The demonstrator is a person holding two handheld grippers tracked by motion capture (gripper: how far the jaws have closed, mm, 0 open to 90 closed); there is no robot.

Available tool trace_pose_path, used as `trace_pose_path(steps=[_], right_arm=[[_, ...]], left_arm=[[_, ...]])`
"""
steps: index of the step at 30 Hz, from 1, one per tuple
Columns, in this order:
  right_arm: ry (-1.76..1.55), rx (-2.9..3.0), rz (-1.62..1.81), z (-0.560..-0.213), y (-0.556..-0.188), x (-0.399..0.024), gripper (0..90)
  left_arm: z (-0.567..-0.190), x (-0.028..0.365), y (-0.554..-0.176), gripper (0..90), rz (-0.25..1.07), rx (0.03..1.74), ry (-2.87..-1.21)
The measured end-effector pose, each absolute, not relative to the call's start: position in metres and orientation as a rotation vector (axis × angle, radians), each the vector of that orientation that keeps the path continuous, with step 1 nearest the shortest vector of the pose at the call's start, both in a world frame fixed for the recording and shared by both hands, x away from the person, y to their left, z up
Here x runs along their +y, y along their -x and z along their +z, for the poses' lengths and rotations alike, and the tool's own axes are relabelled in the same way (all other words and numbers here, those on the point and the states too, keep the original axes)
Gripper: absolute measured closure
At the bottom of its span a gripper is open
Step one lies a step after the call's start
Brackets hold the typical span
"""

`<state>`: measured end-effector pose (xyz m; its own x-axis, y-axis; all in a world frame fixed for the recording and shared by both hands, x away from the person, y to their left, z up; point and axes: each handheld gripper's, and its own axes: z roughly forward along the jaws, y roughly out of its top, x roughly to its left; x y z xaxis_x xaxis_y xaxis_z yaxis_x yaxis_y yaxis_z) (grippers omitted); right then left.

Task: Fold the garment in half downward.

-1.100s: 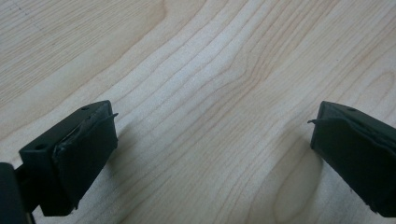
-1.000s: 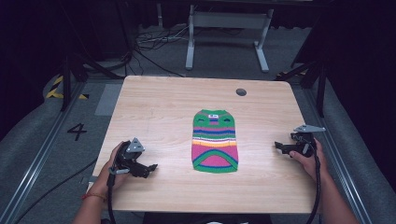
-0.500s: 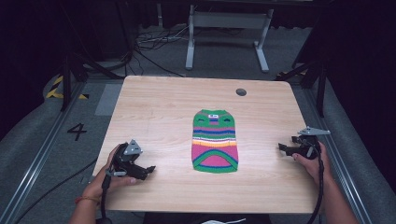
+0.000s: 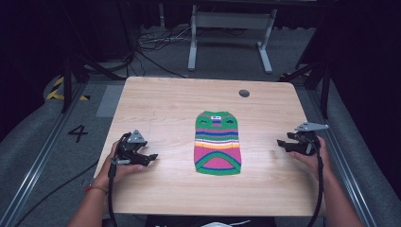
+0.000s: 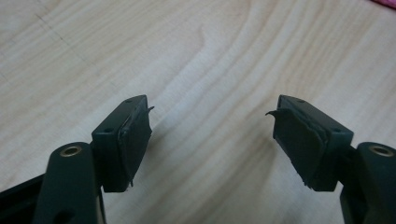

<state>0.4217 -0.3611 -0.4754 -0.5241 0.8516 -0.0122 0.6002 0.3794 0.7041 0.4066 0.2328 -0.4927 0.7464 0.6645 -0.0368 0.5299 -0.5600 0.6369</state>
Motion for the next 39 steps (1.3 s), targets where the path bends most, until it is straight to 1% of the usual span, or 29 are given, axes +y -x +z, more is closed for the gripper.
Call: trace_pose_path(steps=[2, 5, 7, 9, 12, 13, 14, 15, 17, 20, 21, 24, 25, 27, 30, 35, 39], right_arm=[[-1.25, 2.281, 0.946, -0.473, -0.424, -0.357, 43.4], [-1.192, 2.318, 0.975, -0.465, -0.433, -0.338, 46.0], [-1.156, 2.338, 0.987, -0.46, -0.441, -0.324, 47.0], [-1.126, 2.346, 1.004, -0.457, -0.449, -0.312, 50.7], [-1.099, 2.358, 1.004, -0.451, -0.461, -0.295, 51.2], [-1.094, 2.36, 1.012, -0.45, -0.464, -0.289, 52.7], [-1.094, 2.36, 1.012, -0.45, -0.464, -0.289, 52.7], [-1.079, 2.365, 1.026, -0.45, -0.468, -0.283, 54.0], [-1.058, 2.373, 1.04, -0.448, -0.475, -0.273, 56.5], [-1.031, 2.383, 1.04, -0.445, -0.485, -0.262, 59.0], [-1.021, 2.379, 1.04, -0.445, -0.487, -0.259, 60.8], [-1.03, 2.377, 1.038, -0.445, -0.495, -0.252, 61.5], [-1.037, 2.378, 1.028, -0.446, -0.5, -0.248, 61.7], [-1.04, 2.381, 1.0, -0.451, -0.511, -0.238, 60.7], [-1.038, 2.393, 0.996, -0.454, -0.517, -0.232, 60.4], [-1.034, 2.429, 0.965, -0.474, -0.529, -0.218, 59.9], [-1.048, 2.437, 0.969, -0.481, -0.535, -0.214, 59.5]], left_arm=[[-0.49, 0.23, -0.412, 27.8, 0.295, 0.888, -2.311], [-0.483, 0.223, -0.427, 33.0, 0.287, 0.885, -2.267], [-0.479, 0.216, -0.438, 32.6, 0.282, 0.893, -2.258], [-0.476, 0.206, -0.447, 33.1, 0.287, 0.887, -2.254], [-0.472, 0.192, -0.459, 33.5, 0.292, 0.875, -2.25], [-0.472, 0.192, -0.459, 33.6, 0.292, 0.875, -2.25], [-0.47, 0.185, -0.464, 33.6, 0.29, 0.871, -2.246], [-0.469, 0.179, -0.469, 35.1, 0.279, 0.862, -2.245], [-0.466, 0.167, -0.477, 35.5, 0.298, 0.844, -2.258], [-0.469, 0.157, -0.488, 35.9, 0.295, 0.866, -2.243], [-0.471, 0.154, -0.491, 35.9, 0.312, 0.87, -2.245], [-0.477, 0.145, -0.497, 37.4, 0.322, 0.865, -2.269], [-0.479, 0.143, -0.501, 37.5, 0.303, 0.881, -2.257], [-0.48, 0.137, -0.51, 37.5, 0.306, 0.906, -2.231], [-0.479, 0.133, -0.517, 38.1, 0.299, 0.915, -2.211], [-0.482, 0.108, -0.535, 39.3, 0.312, 0.908, -2.235], [-0.484, 0.096, -0.544, 40.9, 0.303, 0.914, -2.229]])
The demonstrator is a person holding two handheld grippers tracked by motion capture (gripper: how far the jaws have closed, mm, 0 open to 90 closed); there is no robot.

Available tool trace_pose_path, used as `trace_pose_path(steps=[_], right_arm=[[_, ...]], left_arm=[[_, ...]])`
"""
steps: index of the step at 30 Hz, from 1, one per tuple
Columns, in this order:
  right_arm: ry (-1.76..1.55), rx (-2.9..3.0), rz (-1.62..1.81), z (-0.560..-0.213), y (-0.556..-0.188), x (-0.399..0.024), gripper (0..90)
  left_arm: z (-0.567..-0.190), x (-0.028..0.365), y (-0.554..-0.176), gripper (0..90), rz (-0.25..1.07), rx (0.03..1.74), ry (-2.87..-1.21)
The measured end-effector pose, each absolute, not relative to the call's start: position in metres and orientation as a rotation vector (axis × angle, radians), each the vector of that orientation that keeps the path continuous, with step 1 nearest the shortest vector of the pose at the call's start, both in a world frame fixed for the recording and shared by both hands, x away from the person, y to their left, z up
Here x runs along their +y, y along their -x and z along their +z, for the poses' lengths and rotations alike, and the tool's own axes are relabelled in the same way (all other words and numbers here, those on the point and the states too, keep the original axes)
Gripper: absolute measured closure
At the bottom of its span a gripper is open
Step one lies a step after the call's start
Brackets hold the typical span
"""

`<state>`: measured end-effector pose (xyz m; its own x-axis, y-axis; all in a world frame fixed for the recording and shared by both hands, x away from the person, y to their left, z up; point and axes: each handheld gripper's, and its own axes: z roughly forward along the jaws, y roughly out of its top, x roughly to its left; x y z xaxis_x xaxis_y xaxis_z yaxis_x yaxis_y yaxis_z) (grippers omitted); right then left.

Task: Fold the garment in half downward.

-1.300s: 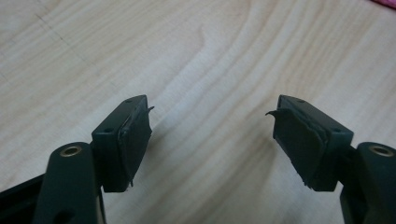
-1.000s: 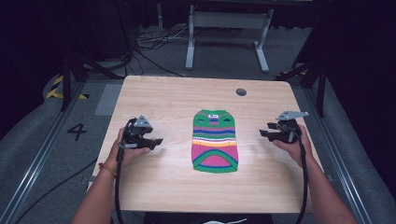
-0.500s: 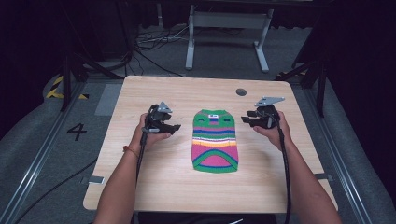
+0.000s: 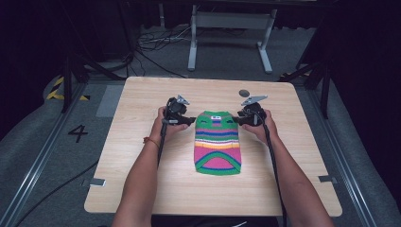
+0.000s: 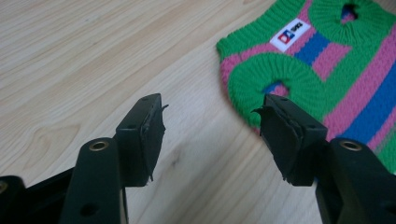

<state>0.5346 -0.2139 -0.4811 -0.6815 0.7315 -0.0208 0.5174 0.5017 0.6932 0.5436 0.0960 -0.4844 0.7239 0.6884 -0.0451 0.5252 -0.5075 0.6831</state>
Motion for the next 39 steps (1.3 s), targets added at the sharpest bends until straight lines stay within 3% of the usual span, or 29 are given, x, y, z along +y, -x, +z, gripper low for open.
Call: trace_pose_path(steps=[8, 19, 22, 26, 29, 39], right_arm=[[-1.102, 2.395, 0.938, -0.489, -0.547, -0.207, 61.1], [-1.199, 2.378, 0.978, -0.503, -0.556, -0.206, 59.5], [-1.23, 2.374, 1.035, -0.506, -0.557, -0.211, 60.7], [-1.205, 2.412, 1.039, -0.504, -0.556, -0.208, 75.6], [-1.205, 2.424, 1.033, -0.503, -0.555, -0.206, 79.7], [-1.159, 2.426, 1.005, -0.498, -0.553, -0.204, 85.8]], left_arm=[[-0.488, 0.076, -0.56, 44.7, 0.375, 0.976, -2.203], [-0.506, 0.06, -0.564, 47.1, 0.298, 0.997, -2.188], [-0.506, 0.059, -0.562, 51.9, 0.288, 0.993, -2.183], [-0.505, 0.057, -0.561, 71.5, 0.233, 0.939, -2.196], [-0.504, 0.055, -0.56, 79.5, 0.242, 0.915, -2.215], [-0.496, 0.049, -0.557, 84.6, 0.331, 0.863, -2.275]])
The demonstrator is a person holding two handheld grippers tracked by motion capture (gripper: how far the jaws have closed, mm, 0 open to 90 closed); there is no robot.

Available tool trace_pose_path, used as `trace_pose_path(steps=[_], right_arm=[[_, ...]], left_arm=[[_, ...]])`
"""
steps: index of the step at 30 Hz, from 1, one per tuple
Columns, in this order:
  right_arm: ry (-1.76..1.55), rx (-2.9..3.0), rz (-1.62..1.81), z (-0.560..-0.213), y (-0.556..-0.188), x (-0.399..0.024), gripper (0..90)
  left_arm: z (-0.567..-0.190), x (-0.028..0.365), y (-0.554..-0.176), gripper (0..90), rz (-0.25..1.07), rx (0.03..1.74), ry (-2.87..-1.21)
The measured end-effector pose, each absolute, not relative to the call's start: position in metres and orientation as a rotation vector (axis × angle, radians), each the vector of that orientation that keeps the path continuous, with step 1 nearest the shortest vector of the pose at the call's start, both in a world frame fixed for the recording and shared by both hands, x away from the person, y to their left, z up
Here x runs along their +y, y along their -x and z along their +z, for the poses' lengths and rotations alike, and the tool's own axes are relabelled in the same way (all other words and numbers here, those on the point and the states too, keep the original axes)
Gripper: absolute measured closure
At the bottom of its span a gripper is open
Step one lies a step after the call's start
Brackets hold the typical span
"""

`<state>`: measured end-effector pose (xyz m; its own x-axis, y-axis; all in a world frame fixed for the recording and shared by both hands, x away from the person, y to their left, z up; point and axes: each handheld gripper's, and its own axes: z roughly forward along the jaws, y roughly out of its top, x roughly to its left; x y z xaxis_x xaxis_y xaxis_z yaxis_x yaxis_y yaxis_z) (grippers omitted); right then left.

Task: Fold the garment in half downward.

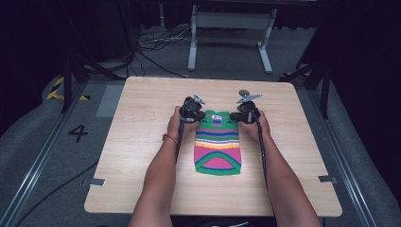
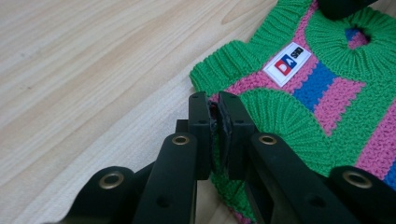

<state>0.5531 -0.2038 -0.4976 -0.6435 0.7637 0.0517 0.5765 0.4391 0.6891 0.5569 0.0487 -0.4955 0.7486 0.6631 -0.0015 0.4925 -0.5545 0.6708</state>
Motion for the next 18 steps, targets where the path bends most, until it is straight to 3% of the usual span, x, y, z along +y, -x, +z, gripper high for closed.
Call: trace_pose_path(steps=[18], right_arm=[[-0.97, 2.342, 1.209, -0.452, -0.518, -0.22, 86.0]], left_arm=[[-0.441, 0.059, -0.52, 85.2, 0.439, 0.63, -2.233]])
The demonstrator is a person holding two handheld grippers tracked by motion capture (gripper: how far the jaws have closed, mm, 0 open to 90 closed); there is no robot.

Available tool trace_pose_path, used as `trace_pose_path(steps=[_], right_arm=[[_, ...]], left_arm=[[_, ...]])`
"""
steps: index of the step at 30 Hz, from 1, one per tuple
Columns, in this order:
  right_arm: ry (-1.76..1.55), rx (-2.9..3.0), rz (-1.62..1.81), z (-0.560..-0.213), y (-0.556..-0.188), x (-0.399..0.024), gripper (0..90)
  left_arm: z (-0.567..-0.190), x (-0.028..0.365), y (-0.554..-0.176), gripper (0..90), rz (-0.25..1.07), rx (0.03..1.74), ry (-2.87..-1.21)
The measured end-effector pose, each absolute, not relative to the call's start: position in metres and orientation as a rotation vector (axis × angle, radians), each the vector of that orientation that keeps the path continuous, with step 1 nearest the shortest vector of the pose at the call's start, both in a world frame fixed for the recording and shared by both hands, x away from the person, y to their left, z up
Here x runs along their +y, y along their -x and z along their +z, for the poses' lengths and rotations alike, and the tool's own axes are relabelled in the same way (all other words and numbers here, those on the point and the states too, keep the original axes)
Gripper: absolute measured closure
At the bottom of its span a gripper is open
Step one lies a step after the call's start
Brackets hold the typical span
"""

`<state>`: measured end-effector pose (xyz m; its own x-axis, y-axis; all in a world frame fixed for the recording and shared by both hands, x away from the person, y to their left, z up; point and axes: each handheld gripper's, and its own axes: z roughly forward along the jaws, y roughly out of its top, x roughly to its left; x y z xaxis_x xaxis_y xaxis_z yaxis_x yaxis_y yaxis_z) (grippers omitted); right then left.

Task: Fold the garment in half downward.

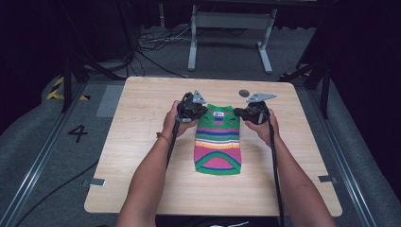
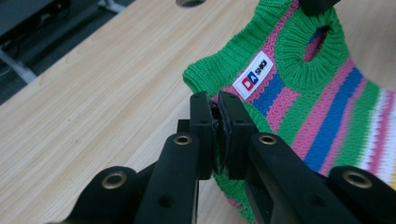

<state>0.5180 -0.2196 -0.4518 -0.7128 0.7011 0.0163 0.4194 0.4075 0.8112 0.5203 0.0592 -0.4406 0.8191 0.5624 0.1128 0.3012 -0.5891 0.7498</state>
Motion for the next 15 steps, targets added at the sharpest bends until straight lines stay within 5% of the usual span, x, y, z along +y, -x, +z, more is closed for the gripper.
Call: trace_pose_path(steps=[15], right_arm=[[-0.734, 2.421, 1.305, -0.431, -0.463, -0.225, 86.0]], left_arm=[[-0.436, 0.069, -0.469, 85.0, 0.443, 0.471, -2.245]])
